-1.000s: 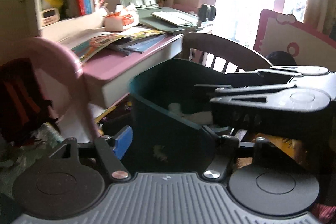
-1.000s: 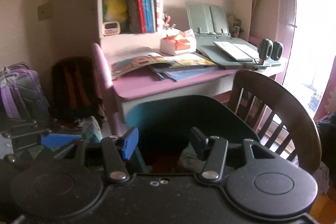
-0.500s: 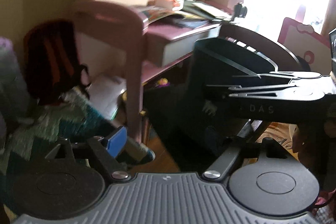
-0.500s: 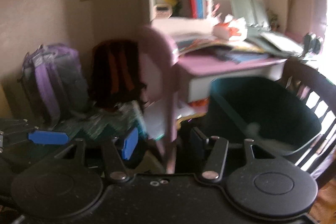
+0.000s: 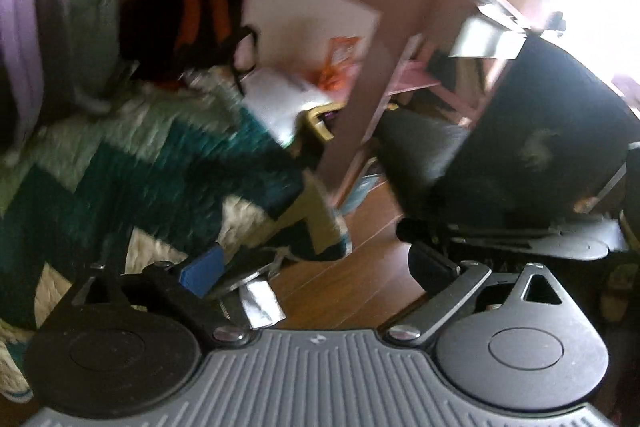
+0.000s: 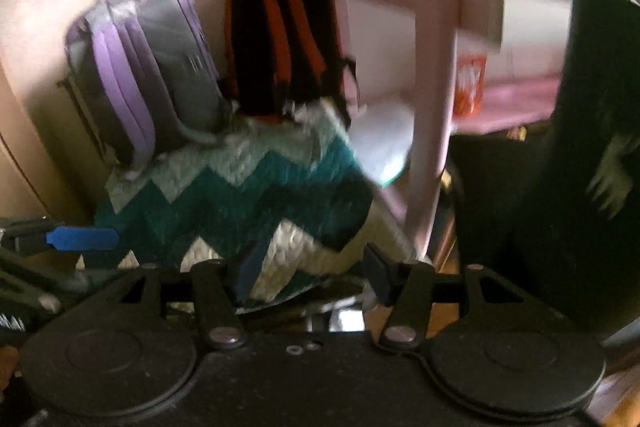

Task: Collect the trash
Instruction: 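Move both open tools back down under the quilted chair to the trash, then grasp the clear plastic tray with the left tool while the right grasps white paper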

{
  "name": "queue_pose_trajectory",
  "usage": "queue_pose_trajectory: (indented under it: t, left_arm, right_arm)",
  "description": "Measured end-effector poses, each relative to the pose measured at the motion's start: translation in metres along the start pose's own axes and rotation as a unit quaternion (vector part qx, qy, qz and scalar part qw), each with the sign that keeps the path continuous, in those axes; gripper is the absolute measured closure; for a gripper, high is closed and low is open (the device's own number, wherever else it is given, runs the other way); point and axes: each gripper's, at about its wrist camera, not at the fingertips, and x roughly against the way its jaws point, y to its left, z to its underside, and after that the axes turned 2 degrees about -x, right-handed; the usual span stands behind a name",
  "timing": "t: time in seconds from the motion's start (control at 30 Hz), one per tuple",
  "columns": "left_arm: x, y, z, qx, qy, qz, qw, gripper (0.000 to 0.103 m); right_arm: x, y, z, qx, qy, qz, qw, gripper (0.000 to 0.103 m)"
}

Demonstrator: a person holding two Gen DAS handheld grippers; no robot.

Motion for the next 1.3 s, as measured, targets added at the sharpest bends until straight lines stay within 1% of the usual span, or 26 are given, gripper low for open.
queue_pose_trajectory:
  t: [0.13,0.27,0.33,0.43,0.6,0.77,0.9,1.13,1.3]
  left_arm:
    - [-0.052,0.029,0.023,0.018,0.034,-0.026,0.9989,0.004]
    - [-0.107,0.054,0.047,0.025,0.077,-0.051,0.9954,0.004]
    - [-0.133,0.066,0.058,0.030,0.096,-0.065,0.9928,0.004]
    - [-0.173,0.083,0.074,0.032,0.122,-0.080,0.9888,0.004]
    - [-0.238,0.105,0.101,0.024,0.165,-0.102,0.9807,0.004]
    - [-0.289,0.122,0.126,0.029,0.187,-0.102,0.9766,0.004]
    - [-0.333,0.133,0.145,0.043,0.212,-0.102,0.9710,0.004]
    - [-0.394,0.137,0.170,0.047,0.232,-0.090,0.9673,0.004]
    - [-0.433,0.142,0.188,0.055,0.253,-0.088,0.9620,0.004]
  right_arm:
    - [-0.062,-0.006,0.020,-0.026,0.054,0.012,0.998,0.047]
    - [-0.119,-0.008,0.040,-0.013,0.092,0.036,0.995,0.047]
    - [-0.148,-0.011,0.050,-0.006,0.109,0.043,0.993,0.047]
    - [-0.194,-0.024,0.066,-0.020,0.146,0.047,0.988,0.047]
    - [-0.274,-0.047,0.086,-0.046,0.197,0.052,0.978,0.047]
    - [-0.345,-0.064,0.108,-0.046,0.227,0.053,0.971,0.047]
    - [-0.392,-0.075,0.130,-0.047,0.251,0.047,0.966,0.048]
    - [-0.456,-0.093,0.163,-0.053,0.277,0.044,0.958,0.048]
    - [-0.488,-0.097,0.180,-0.047,0.286,0.038,0.956,0.048]
